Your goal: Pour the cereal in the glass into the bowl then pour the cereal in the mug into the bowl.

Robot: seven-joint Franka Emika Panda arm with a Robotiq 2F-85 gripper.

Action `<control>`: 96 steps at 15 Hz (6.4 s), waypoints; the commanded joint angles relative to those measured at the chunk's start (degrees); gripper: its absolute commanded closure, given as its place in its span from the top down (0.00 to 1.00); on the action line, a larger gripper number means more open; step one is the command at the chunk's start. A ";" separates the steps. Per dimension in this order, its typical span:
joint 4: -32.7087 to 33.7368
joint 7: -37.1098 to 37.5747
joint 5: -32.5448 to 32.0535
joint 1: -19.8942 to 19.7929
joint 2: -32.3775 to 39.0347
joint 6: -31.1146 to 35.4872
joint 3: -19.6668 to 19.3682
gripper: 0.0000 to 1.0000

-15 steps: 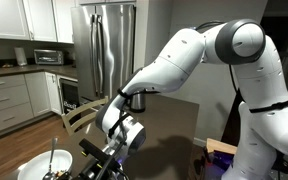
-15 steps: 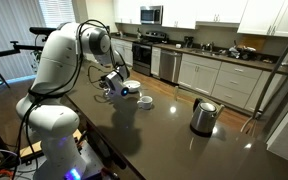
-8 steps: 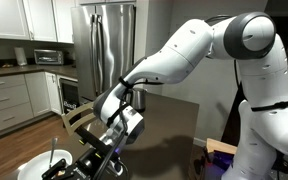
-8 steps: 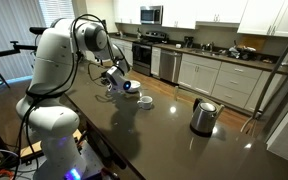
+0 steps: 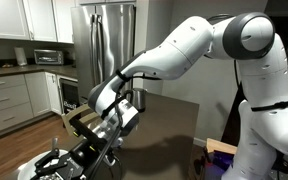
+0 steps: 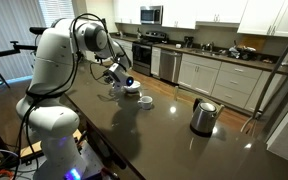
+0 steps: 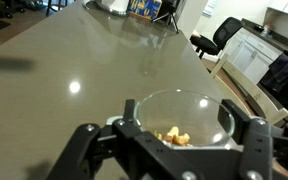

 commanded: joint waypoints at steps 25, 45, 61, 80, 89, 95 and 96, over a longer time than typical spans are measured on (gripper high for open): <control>8.08 -17.31 -9.46 1.75 1.46 16.29 -2.31 0.60; 7.16 -19.50 -19.22 1.81 -0.06 34.69 -3.80 0.60; 7.69 -18.27 -23.87 2.36 0.45 36.04 -4.63 0.60; 12.66 -28.88 -23.17 7.63 3.57 49.82 -4.97 0.60; 21.52 -32.72 -21.82 7.85 10.52 51.17 -5.37 0.60; 22.81 -39.64 -19.39 8.54 9.60 56.71 -3.11 0.60; 23.20 -40.96 -18.87 8.48 9.46 57.81 -2.50 0.60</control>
